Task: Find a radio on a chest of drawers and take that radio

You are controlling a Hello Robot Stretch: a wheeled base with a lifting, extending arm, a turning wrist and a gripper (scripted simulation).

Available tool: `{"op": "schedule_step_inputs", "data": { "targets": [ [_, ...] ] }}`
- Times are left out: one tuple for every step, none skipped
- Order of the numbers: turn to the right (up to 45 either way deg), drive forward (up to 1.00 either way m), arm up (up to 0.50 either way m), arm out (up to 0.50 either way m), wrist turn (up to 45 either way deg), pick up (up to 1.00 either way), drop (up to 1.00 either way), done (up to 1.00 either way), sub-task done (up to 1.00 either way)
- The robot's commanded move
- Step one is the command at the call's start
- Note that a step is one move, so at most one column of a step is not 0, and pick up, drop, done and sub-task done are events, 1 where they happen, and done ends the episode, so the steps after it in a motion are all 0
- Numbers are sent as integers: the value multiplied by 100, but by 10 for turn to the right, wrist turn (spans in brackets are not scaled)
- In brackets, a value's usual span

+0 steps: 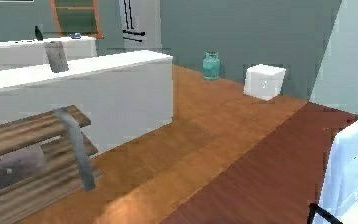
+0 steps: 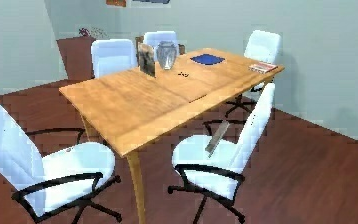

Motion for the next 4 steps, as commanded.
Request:
{"op": "schedule_step_inputs", "data": {
  "targets": [
    [0, 95, 0, 0, 0, 0, 0, 0, 0],
    [450, 0, 0, 0, 0, 0, 0, 0, 0],
    [30, 0, 0, 0, 0, 0, 0, 0, 0],
    [0, 100, 0, 0, 0, 0, 0, 0, 0]
  ]
}}
